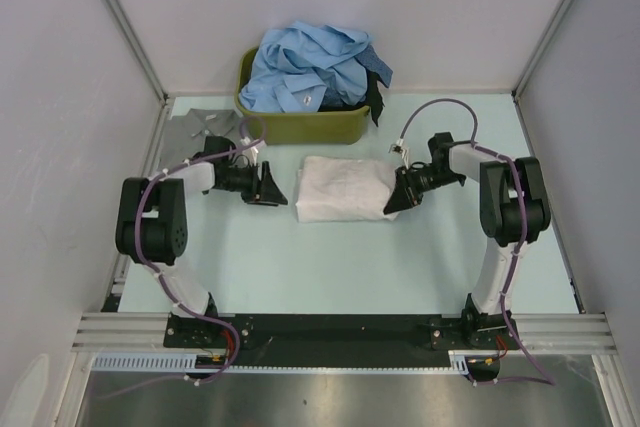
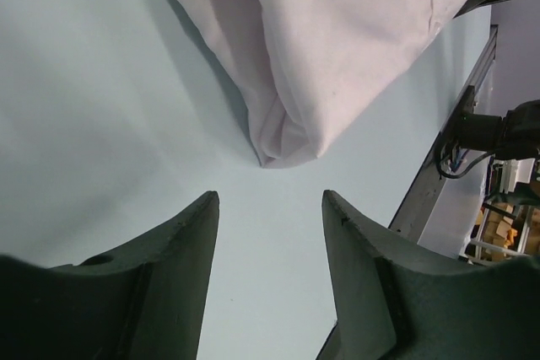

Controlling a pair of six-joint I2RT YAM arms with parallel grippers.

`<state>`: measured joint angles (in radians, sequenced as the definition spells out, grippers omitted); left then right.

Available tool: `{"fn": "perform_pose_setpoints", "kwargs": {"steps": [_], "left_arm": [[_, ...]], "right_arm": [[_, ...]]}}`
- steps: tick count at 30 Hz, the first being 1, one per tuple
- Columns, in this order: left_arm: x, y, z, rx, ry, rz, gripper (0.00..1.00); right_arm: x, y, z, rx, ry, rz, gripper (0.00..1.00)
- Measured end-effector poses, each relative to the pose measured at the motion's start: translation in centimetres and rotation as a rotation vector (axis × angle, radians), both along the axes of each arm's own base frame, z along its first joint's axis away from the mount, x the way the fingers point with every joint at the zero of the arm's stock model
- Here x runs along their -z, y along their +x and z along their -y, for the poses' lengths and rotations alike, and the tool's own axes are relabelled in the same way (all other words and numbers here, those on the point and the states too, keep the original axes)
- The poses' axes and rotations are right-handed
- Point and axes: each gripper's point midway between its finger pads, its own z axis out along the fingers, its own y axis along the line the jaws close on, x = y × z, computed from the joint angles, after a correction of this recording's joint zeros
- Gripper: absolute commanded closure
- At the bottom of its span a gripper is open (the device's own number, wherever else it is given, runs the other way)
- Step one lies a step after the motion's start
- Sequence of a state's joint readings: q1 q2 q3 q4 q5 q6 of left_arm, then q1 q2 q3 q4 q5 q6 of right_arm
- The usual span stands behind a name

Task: Fold and stack the long sleeve shirts
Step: Fold the shirt

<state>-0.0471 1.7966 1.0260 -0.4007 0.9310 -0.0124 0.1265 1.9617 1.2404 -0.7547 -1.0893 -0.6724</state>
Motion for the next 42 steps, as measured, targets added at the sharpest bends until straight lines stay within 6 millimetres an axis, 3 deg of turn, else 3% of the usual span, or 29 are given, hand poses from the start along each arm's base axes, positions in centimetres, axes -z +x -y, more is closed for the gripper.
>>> {"fn": "perform_pose_setpoints", "kwargs": {"steps": [4,6,10,16,21,23,26,29,30,31,32,34,35,36,37,42], "left_arm": [[-0.4,-0.7,0.3,0.032,-0.011,0.028,0.39],[-0.5,-0.8,0.7,0.048,-0.012,0.039,0.37],[-0.6,-1.2,2.6,0.106,-0.016,0.069,0.35],[-0.5,-1.4,5.5,0.167,-0.031,0.108,0.35],[0.7,-1.1,6.1,0.161,-0.031,0.081,0.36],[1.0,-1.2,6.1,0.159,-0.027,0.075,0.36],[1.1,-1.3,6.1,0.165,-0.028,0.084,0.4],[1.6,-2.0,6.2,0.175,-0.025,0.071,0.5],[1.7,-2.2,6.3,0.18,-0.024,0.065,0.59],[1.8,-2.4,6.4,0.184,-0.023,0.06,0.64],[1.8,-2.6,6.4,0.188,-0.021,0.058,0.69],[2.0,-2.9,6.3,0.201,-0.015,0.055,0.84],[2.1,-3.1,6.2,0.206,-0.011,0.049,0.89],[2.1,-3.3,6.2,0.207,-0.009,0.04,0.98],[2.2,-3.5,6.1,0.211,-0.005,0.033,1.0],[2.7,-5.0,5.5,0.229,0.02,-0.025,1.0]], "right_arm": [[-0.4,-1.5,-0.2,0.02,0.009,-0.113,0.69],[-0.3,-2.1,-0.1,0.034,0.005,-0.165,0.56],[-0.5,-2.5,0.3,0.081,0.0,-0.249,0.4],[-0.5,-1.5,1.6,0.17,0.005,-0.299,0.4],[-0.4,-1.5,1.5,0.173,0.002,-0.307,0.27],[-0.3,-1.9,1.6,0.158,0.0,-0.297,0.26],[0.1,-2.5,1.7,0.148,-0.006,-0.287,0.29],[0.5,-3.0,1.7,0.137,-0.029,-0.275,0.37],[0.7,-3.1,1.6,0.129,-0.042,-0.268,0.41],[0.9,-3.1,1.6,0.122,-0.055,-0.259,0.49],[1.0,-3.1,1.6,0.118,-0.064,-0.252,0.72],[1.5,-3.2,1.7,0.111,-0.095,-0.239,0.96],[1.7,-3.2,1.9,0.118,-0.114,-0.248,1.0],[1.7,-3.2,2.0,0.118,-0.125,-0.249,1.0],[1.7,-3.2,2.1,0.121,-0.137,-0.259,1.0],[0.3,-3.0,2.1,0.119,-0.159,-0.328,1.0]]}}
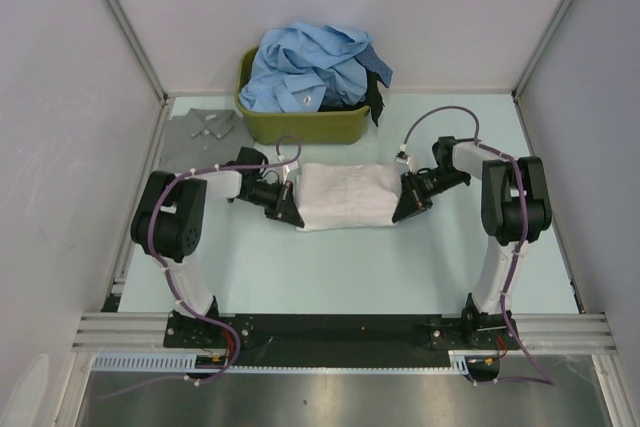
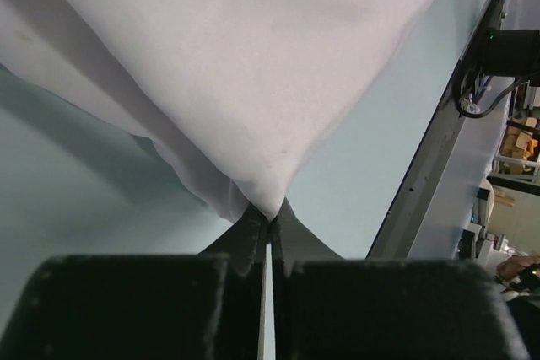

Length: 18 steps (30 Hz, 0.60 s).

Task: Fold and stack the long sleeve shirts
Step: Fold the shirt

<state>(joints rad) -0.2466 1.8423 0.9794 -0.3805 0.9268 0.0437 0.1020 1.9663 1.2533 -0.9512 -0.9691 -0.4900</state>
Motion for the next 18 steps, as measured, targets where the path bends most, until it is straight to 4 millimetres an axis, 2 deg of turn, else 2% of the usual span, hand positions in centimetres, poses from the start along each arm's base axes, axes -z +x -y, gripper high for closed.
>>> {"fn": "perform_pose_setpoints", "kwargs": {"steps": [4,5,6,7,8,9,10,12,14,15,18], "left_arm": [[0.6,-1.0,-0.5,0.012,0.026,-0.026,1.0],[0.8,-1.2,-0.6,0.014,0.033,-0.033,0.98],[0.9,-1.5,-0.7,0.016,0.04,-0.04,0.77],[1.1,-1.6,-0.8,0.019,0.044,-0.044,0.65],[1.2,-1.7,-1.0,0.027,0.053,-0.038,0.58],[1.3,-1.8,-1.2,0.028,0.058,-0.039,0.53],[1.2,-1.8,-1.5,0.026,0.055,-0.041,0.53],[0.5,-1.7,-1.9,0.017,0.042,-0.031,0.51],[-0.4,-1.0,-2.6,-0.004,0.038,0.006,0.5],[-1.0,-0.5,-2.9,-0.017,0.039,0.034,0.49],[-2.5,1.4,-3.3,-0.071,0.048,0.111,0.44]], "right_arm": [[0.3,-1.6,-0.3,-0.023,-0.009,-0.125,1.0],[0.7,-2.1,-0.5,-0.029,-0.014,-0.161,0.8],[1.1,-2.5,-0.5,-0.034,-0.021,-0.196,0.67],[1.5,-2.9,-0.6,-0.037,-0.027,-0.228,0.57],[1.7,-3.2,-0.5,-0.039,-0.042,-0.25,0.43],[1.8,-3.5,-0.3,-0.041,-0.054,-0.265,0.4],[1.7,-3.5,-0.1,-0.039,-0.062,-0.274,0.36],[1.2,-3.0,0.2,-0.03,-0.068,-0.265,0.35],[0.3,-1.6,0.9,-0.002,-0.066,-0.226,0.34],[-0.2,-0.5,1.2,0.017,-0.065,-0.195,0.34],[-1.5,2.9,2.1,0.083,-0.061,-0.099,0.25]]}}
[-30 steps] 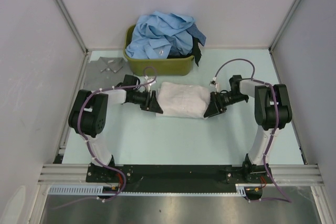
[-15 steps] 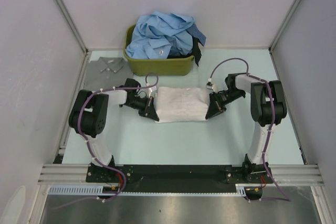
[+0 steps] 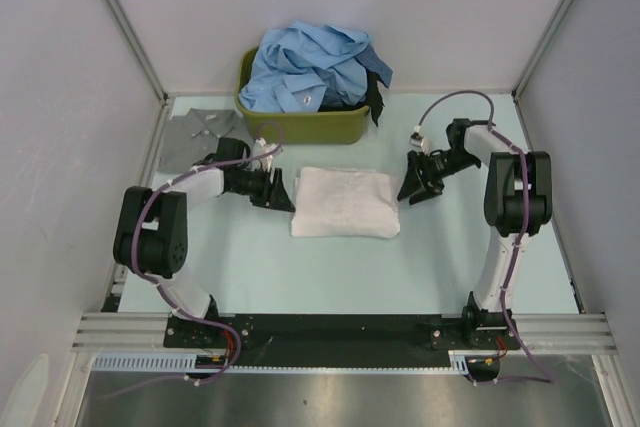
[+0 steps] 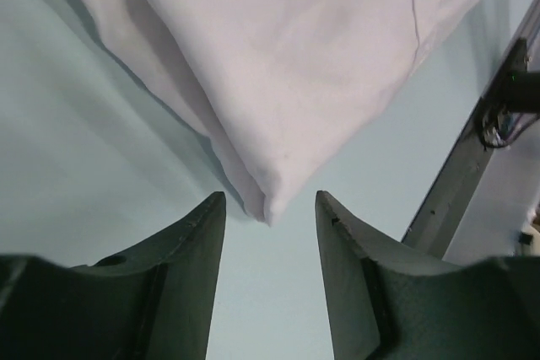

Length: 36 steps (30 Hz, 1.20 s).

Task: Fold and stack the long sleeve shirts
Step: Fold the shirt

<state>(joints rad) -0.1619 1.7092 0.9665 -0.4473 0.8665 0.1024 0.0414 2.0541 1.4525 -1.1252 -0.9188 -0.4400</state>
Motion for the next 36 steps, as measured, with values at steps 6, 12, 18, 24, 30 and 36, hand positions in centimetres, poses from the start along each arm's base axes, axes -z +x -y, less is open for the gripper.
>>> {"fn": "perform_pose_setpoints", "kwargs": {"steps": [6,12,18,24,30,36], "left_arm": [[-1.5,5.3,0.5,-0.13,0.001,0.099,0.4],[-0.8,9.6,1.8,-0.196,-0.005,0.126,0.41],[0.4,10.8,2.9,-0.214,0.013,0.117,0.48],[0.7,10.9,2.9,-0.23,0.018,0.101,0.9],[0.3,9.8,2.6,-0.22,0.0,0.111,1.0],[-0.7,9.0,1.8,-0.231,-0.002,0.13,1.0]], "right_arm": [[-0.3,6.0,0.8,0.109,-0.055,0.167,0.29],[1.2,10.4,0.4,0.162,-0.085,0.236,0.41],[3.3,11.3,-0.6,0.168,-0.08,0.216,0.63],[2.9,11.9,-2.0,0.144,-0.058,0.24,1.0],[2.3,12.4,-3.1,0.129,-0.02,0.277,1.0],[1.8,13.2,-3.7,0.13,0.001,0.309,1.0]]}}
